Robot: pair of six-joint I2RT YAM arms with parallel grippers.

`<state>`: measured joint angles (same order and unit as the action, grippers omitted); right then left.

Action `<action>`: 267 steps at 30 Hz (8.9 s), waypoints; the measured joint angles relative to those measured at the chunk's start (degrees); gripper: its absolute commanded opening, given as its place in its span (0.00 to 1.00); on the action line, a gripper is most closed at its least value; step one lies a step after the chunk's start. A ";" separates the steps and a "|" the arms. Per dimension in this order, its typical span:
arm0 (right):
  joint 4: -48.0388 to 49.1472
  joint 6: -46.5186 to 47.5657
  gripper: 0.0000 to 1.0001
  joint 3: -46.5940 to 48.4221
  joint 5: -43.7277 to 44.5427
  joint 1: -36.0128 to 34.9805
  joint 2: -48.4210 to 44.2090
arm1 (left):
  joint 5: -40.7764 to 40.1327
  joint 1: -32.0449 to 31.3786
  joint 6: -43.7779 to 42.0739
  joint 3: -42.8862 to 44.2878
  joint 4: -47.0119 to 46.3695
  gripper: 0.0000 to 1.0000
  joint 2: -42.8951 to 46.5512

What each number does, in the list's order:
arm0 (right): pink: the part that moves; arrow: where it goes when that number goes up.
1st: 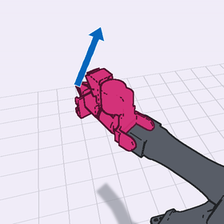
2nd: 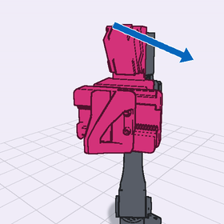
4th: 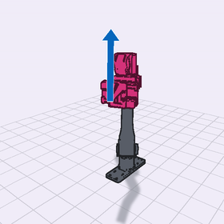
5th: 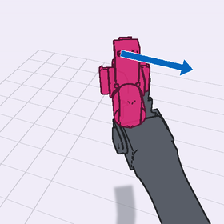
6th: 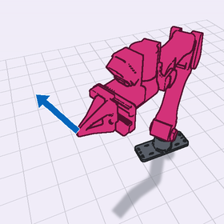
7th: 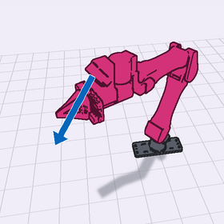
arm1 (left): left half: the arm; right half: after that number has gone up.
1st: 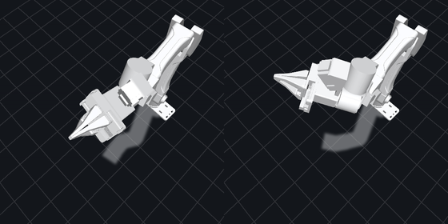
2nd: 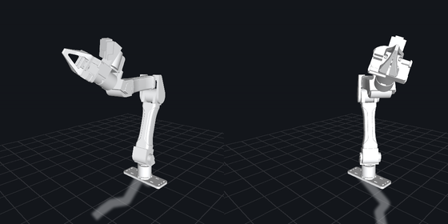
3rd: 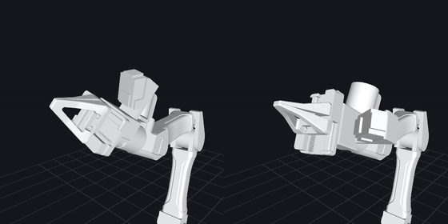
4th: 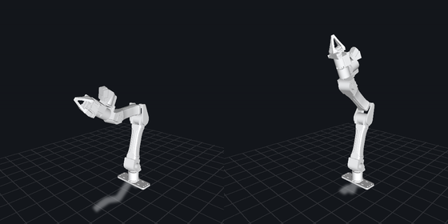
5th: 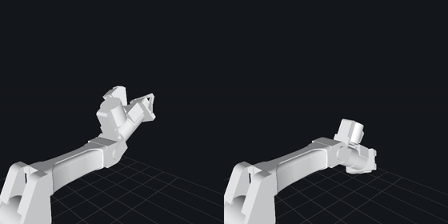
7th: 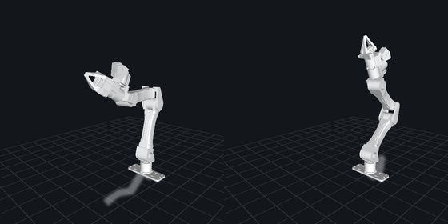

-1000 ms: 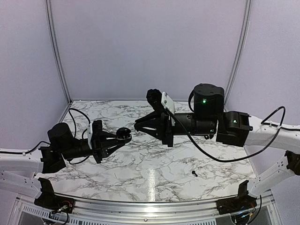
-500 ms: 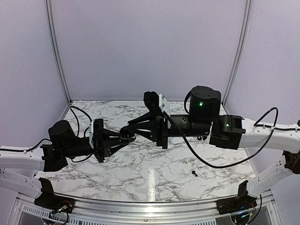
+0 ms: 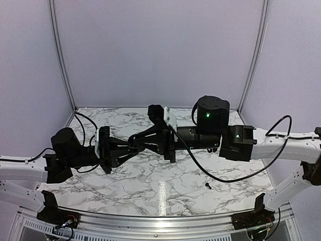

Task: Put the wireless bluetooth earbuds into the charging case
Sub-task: Insert the left earbud into the left side groove of the charging case, then pick up the right earbud from the center of the board, then place the right earbud at the center of the board, then pick up the right earbud from the center of the board.

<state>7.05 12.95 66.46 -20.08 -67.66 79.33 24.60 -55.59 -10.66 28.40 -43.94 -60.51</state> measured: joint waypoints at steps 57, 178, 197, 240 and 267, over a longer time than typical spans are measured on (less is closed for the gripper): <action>1.03 0.33 0.05 0.22 5.40 -0.26 0.17 | -0.63 -0.24 0.94 0.76 -0.94 0.00 -1.55; -59.43 -26.21 0.31 -13.16 17.57 23.21 14.29 | -0.37 5.05 12.81 -2.93 -11.91 0.00 -8.15; -55.63 -23.41 0.07 -8.28 16.20 23.21 15.76 | -0.17 5.79 12.76 -4.17 -12.52 0.00 -8.13; -57.31 -14.19 0.39 8.50 12.22 12.28 26.82 | -1.68 6.60 13.09 -6.21 -12.98 0.00 -4.87; -61.79 -14.16 0.30 15.13 11.32 12.26 35.80 | -2.58 6.78 13.03 -8.00 -12.76 0.00 -2.14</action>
<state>-54.74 -1.21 81.58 -8.75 -55.40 115.13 22.02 -48.82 2.37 20.40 -56.71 -62.65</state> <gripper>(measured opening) 0.295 0.212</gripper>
